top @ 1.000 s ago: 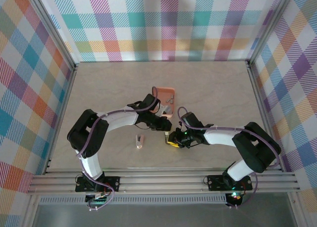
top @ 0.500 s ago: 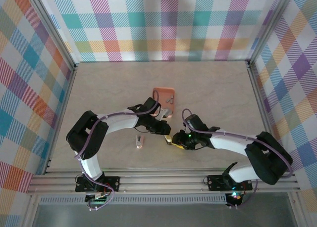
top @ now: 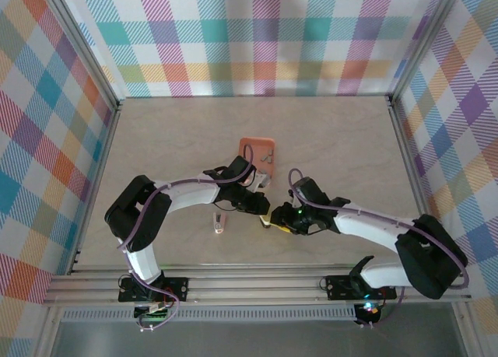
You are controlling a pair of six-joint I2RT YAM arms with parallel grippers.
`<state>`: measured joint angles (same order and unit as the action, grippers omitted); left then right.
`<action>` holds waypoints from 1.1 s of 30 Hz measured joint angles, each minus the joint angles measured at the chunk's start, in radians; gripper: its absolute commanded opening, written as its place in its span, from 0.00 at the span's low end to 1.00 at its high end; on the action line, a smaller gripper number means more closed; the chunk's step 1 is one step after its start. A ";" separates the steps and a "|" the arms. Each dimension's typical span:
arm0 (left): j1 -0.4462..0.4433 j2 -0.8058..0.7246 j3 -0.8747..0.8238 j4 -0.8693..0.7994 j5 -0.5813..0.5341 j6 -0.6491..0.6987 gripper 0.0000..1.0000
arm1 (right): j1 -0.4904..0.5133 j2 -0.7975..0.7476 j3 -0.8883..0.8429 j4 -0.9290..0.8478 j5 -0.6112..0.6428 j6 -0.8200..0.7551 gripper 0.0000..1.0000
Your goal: Load the staples into the stapler
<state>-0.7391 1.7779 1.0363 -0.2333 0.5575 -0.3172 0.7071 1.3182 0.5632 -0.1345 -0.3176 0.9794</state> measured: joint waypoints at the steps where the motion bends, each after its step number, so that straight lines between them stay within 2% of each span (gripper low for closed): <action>1: 0.000 0.000 0.000 0.000 -0.001 0.000 0.18 | 0.000 0.018 0.000 0.011 -0.005 0.000 0.36; 5: 0.000 0.000 -0.004 0.000 -0.003 0.000 0.17 | 0.000 0.061 -0.001 0.045 -0.024 0.010 0.36; 14: 0.000 -0.001 -0.005 0.000 -0.017 0.000 0.16 | 0.000 0.052 -0.058 0.158 -0.042 0.068 0.36; 33: 0.000 -0.001 -0.006 0.001 -0.021 0.000 0.15 | 0.000 0.044 -0.084 0.250 -0.062 0.109 0.37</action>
<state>-0.7391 1.7767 1.0306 -0.2325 0.5369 -0.3172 0.7071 1.3624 0.4797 0.1158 -0.3794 1.0889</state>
